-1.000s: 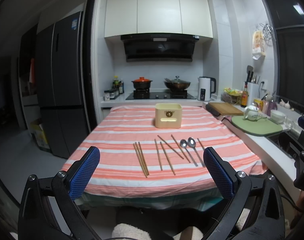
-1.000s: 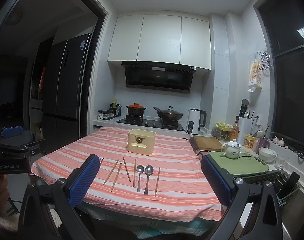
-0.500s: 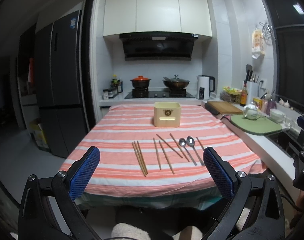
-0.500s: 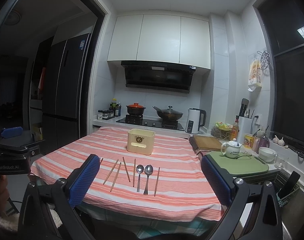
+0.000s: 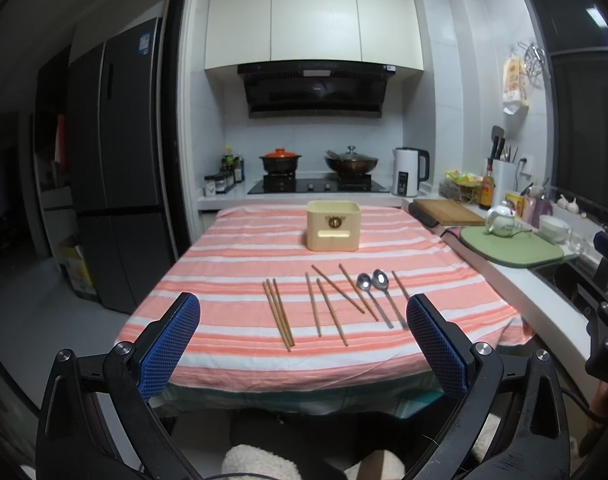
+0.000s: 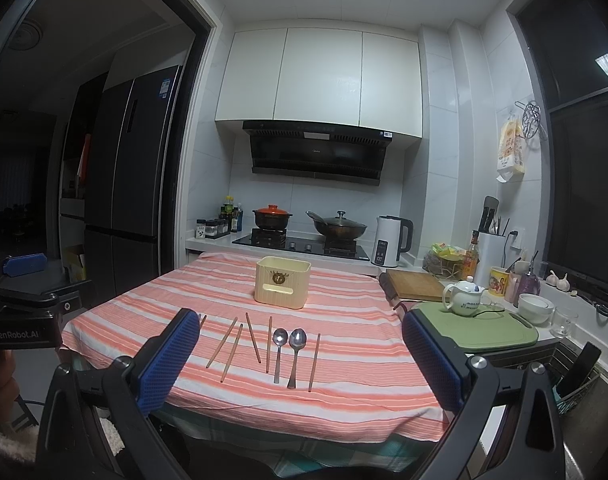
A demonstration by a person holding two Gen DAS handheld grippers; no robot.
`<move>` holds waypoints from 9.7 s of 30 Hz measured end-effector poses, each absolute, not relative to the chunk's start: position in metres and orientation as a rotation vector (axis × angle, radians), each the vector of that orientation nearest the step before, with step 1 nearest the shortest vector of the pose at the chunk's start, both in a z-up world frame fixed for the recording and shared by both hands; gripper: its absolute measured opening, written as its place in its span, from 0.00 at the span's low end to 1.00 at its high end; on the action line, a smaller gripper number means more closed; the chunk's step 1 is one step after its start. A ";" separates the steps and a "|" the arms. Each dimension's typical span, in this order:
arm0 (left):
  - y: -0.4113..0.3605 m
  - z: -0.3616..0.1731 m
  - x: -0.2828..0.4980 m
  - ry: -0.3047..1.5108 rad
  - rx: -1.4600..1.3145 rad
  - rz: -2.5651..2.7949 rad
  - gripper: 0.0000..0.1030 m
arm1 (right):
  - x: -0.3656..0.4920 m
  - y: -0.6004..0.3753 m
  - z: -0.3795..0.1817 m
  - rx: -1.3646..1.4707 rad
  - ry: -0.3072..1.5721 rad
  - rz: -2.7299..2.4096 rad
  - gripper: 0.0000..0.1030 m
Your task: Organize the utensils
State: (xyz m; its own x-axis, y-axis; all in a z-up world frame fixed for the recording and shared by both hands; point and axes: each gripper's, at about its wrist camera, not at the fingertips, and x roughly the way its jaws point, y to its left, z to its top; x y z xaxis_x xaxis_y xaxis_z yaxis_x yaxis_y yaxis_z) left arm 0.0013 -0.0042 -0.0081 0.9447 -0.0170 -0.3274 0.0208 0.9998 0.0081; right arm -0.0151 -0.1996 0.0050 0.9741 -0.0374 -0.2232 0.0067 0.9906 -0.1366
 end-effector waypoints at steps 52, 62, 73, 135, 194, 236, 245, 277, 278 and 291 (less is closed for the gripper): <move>-0.003 -0.007 0.020 0.356 0.001 -0.029 1.00 | 0.000 -0.202 -0.002 -0.122 0.255 -0.008 1.00; 0.002 -0.010 0.026 0.361 0.003 -0.015 1.00 | 0.005 -0.205 -0.004 -0.119 0.271 -0.002 1.00; 0.021 -0.023 0.055 0.394 -0.022 -0.002 1.00 | 0.021 -0.210 -0.007 -0.117 0.302 -0.002 1.00; 0.088 -0.197 0.347 0.869 -0.118 0.104 0.99 | 0.299 -0.278 -0.187 0.038 0.849 0.070 0.62; 0.076 -0.088 0.433 0.792 -0.144 -0.172 0.05 | 0.439 -0.287 -0.117 0.138 0.874 0.225 0.06; -0.002 0.093 0.473 0.486 -0.130 -0.343 0.04 | 0.456 -0.247 0.061 0.062 0.470 0.305 0.05; -0.015 0.103 0.539 0.361 -0.140 -0.212 0.04 | 0.536 -0.239 0.074 0.059 0.341 0.240 0.05; -0.003 -0.027 0.511 0.673 -0.103 -0.215 0.77 | 0.535 -0.261 -0.028 0.137 0.499 0.203 0.61; -0.001 -0.028 0.496 0.675 -0.095 -0.223 0.79 | 0.524 -0.261 -0.025 0.131 0.488 0.204 0.61; 0.025 -0.108 0.309 0.756 -0.081 -0.212 0.84 | 0.341 -0.253 -0.045 -0.021 0.452 0.212 0.61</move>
State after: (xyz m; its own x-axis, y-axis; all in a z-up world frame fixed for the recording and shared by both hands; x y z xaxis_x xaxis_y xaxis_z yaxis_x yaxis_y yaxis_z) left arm 0.3088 0.0252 -0.1082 0.7075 -0.2195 -0.6718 0.1614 0.9756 -0.1488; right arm 0.3414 -0.2527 -0.0452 0.8778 0.1987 -0.4359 -0.2082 0.9777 0.0264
